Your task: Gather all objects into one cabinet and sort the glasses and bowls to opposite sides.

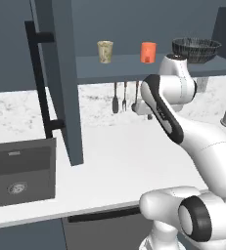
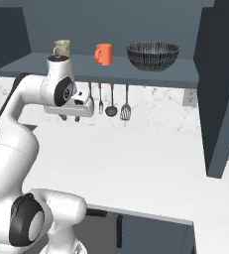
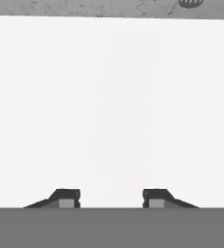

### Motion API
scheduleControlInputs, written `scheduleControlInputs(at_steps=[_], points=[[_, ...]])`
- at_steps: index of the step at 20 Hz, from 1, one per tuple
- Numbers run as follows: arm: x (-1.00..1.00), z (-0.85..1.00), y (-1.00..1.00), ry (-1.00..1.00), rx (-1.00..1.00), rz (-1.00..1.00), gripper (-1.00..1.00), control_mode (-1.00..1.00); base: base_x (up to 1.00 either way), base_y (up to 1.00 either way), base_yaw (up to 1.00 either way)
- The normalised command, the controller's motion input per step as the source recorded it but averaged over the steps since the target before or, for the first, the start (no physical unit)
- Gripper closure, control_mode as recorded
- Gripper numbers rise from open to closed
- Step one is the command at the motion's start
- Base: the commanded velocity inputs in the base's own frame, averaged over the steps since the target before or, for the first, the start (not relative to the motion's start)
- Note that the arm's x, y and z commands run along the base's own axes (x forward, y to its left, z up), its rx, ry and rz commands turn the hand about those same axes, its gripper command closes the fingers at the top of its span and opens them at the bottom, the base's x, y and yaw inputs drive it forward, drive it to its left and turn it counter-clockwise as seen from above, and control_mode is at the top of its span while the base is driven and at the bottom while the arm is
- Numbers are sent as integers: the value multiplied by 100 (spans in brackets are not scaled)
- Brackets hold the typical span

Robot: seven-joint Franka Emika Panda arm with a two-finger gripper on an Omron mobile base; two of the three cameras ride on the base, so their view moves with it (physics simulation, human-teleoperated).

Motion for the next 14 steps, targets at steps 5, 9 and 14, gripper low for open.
scheduleControlInputs(at_steps=[5,9,14], points=[[0,0,0,0,0,0,-100,100,-63,0,1],[0,0,0,0,0,0,-100,100,-100,0,11],[0,0,0,0,0,0,-100,100,-90,41,53]])
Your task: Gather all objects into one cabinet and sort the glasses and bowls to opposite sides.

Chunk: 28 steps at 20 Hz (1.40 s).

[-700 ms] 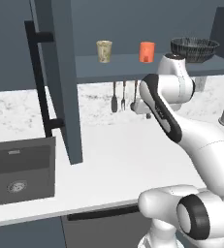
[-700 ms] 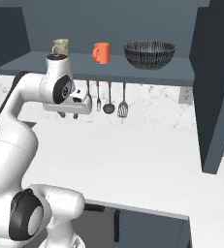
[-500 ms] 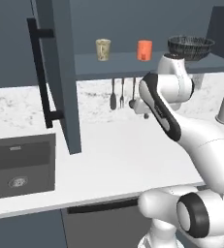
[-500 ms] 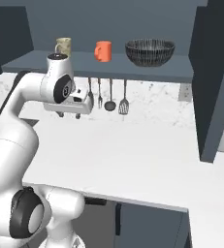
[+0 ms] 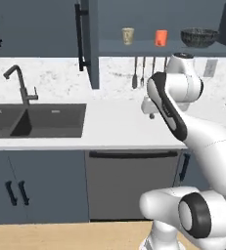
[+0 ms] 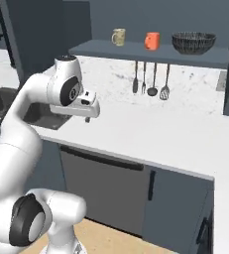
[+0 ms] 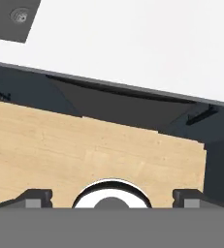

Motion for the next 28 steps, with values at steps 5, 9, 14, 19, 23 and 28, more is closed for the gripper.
scheduleControlInputs(at_steps=[5,9,14,19,23,28], points=[[0,0,0,0,0,0,-100,100,-46,86,78],[0,0,0,0,0,0,-100,100,-8,99,69],[0,0,0,0,0,0,-100,100,71,100,29],[0,0,0,0,0,0,-100,100,67,100,14],[0,0,0,0,0,0,-100,100,48,100,18],[0,0,0,0,0,0,-100,100,29,100,24]])
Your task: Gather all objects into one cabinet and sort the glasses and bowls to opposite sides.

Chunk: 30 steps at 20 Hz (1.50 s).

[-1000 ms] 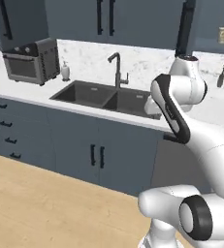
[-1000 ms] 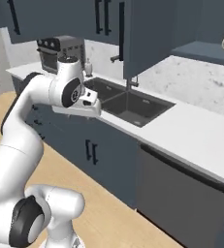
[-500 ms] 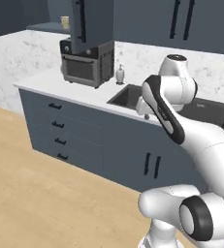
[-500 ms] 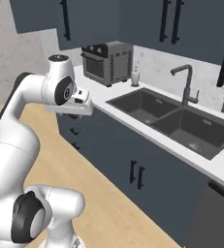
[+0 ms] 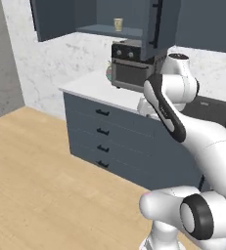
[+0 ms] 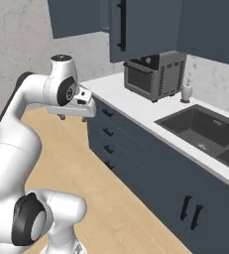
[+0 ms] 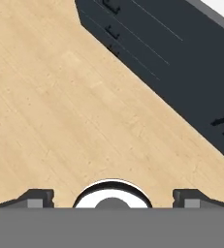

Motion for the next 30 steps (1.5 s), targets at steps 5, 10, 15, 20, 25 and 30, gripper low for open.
scheduleControlInputs(at_steps=[5,10,15,20,25,30], points=[[0,0,0,0,0,0,-100,100,25,100,10],[0,0,0,0,0,0,-100,100,6,95,-36],[0,0,0,0,0,0,-100,100,6,78,-53],[0,0,0,0,0,0,-100,100,40,73,-57],[0,0,0,0,0,0,-100,100,96,81,-39],[0,0,0,0,0,0,-100,100,100,74,-22]])
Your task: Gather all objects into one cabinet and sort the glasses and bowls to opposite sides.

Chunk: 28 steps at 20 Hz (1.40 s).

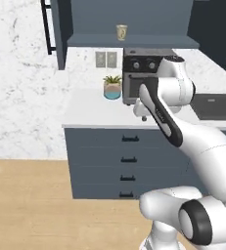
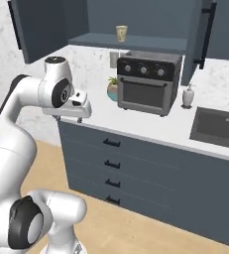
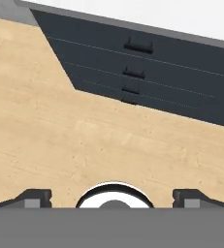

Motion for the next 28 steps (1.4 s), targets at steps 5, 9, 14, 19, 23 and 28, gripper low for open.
scheduleControlInputs(at_steps=[5,9,14,19,23,28], points=[[0,0,0,0,0,0,-100,100,100,21,-13],[0,0,0,0,0,0,-100,100,100,-46,-11],[0,0,0,0,0,0,-100,100,100,-34,-2],[0,0,0,0,0,0,-100,100,86,3,-3],[0,0,0,0,0,0,-100,100,97,43,-7],[0,0,0,0,0,0,-100,100,49,26,-4]])
